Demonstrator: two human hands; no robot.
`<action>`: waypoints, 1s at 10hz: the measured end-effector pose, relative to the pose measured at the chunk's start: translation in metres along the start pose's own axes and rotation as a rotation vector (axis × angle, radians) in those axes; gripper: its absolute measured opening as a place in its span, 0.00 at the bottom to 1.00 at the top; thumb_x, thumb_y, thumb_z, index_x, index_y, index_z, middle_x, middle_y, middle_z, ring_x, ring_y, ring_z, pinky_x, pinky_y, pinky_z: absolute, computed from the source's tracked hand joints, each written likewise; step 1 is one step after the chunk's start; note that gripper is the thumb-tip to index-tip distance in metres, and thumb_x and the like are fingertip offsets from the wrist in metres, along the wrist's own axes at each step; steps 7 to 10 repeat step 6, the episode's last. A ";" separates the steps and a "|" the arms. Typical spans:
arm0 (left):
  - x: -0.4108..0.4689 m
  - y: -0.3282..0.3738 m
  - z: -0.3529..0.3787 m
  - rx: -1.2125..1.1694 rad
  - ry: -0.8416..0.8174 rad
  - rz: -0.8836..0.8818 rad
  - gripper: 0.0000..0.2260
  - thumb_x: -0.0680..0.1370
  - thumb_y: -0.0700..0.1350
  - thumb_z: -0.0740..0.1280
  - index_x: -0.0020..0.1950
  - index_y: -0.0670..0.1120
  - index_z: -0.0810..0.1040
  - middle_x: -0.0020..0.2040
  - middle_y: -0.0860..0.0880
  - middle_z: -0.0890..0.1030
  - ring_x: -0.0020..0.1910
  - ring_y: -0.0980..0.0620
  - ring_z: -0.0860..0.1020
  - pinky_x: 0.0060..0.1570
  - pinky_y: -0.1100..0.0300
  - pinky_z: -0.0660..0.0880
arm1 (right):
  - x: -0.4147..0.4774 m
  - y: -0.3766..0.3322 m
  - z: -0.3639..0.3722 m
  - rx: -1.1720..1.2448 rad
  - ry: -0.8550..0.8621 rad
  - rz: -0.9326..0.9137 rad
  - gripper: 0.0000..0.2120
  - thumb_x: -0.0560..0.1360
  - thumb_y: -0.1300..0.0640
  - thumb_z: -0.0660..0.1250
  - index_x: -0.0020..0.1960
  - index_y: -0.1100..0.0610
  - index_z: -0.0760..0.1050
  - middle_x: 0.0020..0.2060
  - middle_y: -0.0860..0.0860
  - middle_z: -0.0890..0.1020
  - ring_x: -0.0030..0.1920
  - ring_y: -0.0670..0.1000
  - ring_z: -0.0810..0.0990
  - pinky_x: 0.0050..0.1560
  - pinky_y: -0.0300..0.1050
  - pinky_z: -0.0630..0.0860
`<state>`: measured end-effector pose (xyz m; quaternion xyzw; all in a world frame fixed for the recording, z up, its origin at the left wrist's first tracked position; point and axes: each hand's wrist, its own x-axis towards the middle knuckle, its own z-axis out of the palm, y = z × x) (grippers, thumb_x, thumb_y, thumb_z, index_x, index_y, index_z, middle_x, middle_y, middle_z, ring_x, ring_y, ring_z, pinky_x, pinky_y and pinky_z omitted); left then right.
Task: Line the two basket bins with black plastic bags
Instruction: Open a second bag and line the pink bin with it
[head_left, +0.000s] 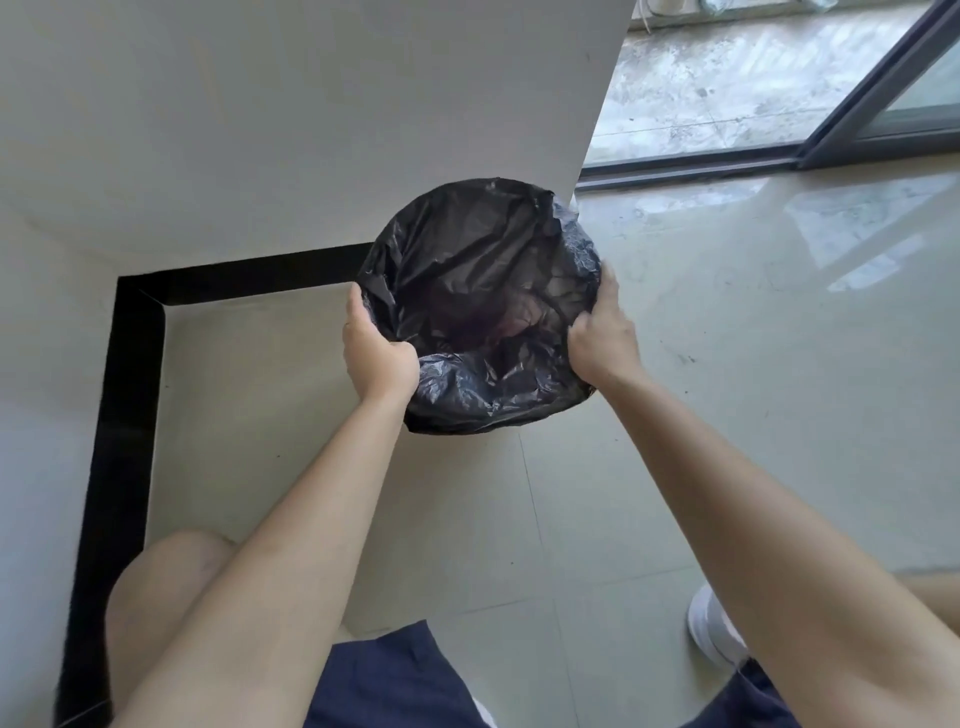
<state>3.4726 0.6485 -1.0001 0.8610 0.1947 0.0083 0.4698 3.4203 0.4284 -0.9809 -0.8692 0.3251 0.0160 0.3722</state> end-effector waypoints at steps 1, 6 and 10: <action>0.008 0.011 0.013 0.034 -0.012 0.001 0.37 0.73 0.30 0.59 0.79 0.52 0.54 0.73 0.48 0.67 0.69 0.48 0.69 0.59 0.64 0.61 | 0.021 -0.004 0.003 0.084 -0.054 0.050 0.34 0.78 0.64 0.52 0.79 0.46 0.44 0.60 0.60 0.76 0.51 0.58 0.72 0.51 0.46 0.65; -0.008 0.023 -0.010 0.411 -0.082 0.292 0.33 0.79 0.58 0.59 0.79 0.47 0.50 0.78 0.37 0.49 0.75 0.37 0.52 0.69 0.37 0.56 | 0.027 -0.020 -0.033 0.134 -0.031 -0.207 0.39 0.79 0.43 0.60 0.80 0.54 0.42 0.77 0.57 0.55 0.77 0.57 0.52 0.75 0.55 0.51; -0.008 0.023 -0.010 0.411 -0.082 0.292 0.33 0.79 0.58 0.59 0.79 0.47 0.50 0.78 0.37 0.49 0.75 0.37 0.52 0.69 0.37 0.56 | 0.027 -0.020 -0.033 0.134 -0.031 -0.207 0.39 0.79 0.43 0.60 0.80 0.54 0.42 0.77 0.57 0.55 0.77 0.57 0.52 0.75 0.55 0.51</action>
